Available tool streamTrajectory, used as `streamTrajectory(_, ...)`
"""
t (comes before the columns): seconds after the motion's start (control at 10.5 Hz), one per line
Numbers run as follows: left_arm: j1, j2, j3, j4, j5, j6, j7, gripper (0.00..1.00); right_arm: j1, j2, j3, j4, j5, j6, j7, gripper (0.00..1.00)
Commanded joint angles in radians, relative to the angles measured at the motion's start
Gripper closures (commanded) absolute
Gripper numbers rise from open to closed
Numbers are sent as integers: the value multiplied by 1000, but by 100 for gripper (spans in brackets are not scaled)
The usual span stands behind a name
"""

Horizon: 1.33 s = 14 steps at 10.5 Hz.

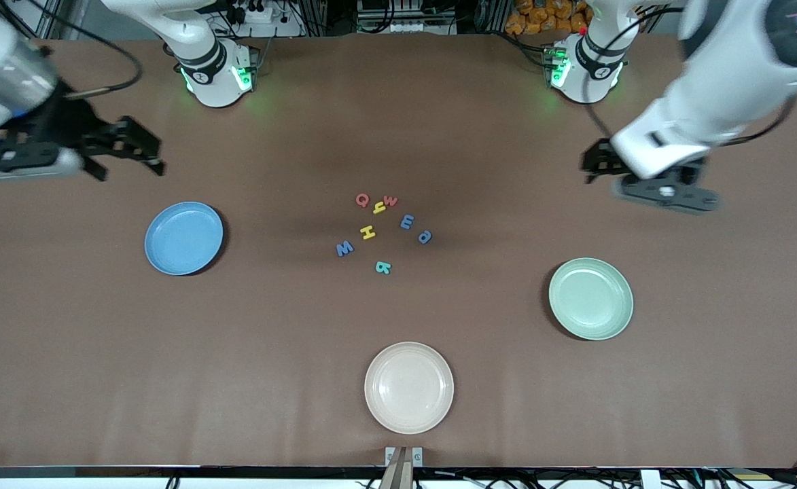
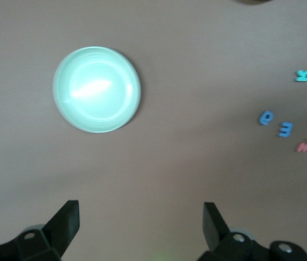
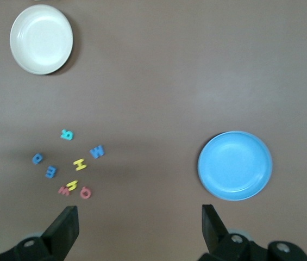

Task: Sort uppercase to blue plate, lowercase to green plate
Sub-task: 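Move both grippers toward the cluster of foam letters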

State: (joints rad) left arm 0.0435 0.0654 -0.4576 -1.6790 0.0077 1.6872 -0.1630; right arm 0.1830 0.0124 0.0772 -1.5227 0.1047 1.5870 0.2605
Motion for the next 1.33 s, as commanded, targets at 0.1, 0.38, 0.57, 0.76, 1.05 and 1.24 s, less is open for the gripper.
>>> streamTrajectory(0.1,-3,77,-137,-99,-3,123,-95,0,137,84,-7,3,-22,2,162,0)
streamTrajectory(0.38,-80,184,-141,-120,18,230,-99,0,280,93,-7,-118,-72,109,310,0)
streamTrajectory(0.57,-93,206,-148,-174,92,325,-109,0,340,150,-7,-128,-80,152,448,0)
streamTrajectory(0.76,-89,227,-150,-228,92,441,-107,0,361,228,-5,-131,-79,230,454,0)
streamTrajectory(1.05,-80,240,-150,-229,94,451,-89,0,372,265,12,-290,-76,477,355,0)
streamTrajectory(1.24,-83,258,-150,-228,95,451,-90,0,372,302,35,-344,-76,606,230,0)
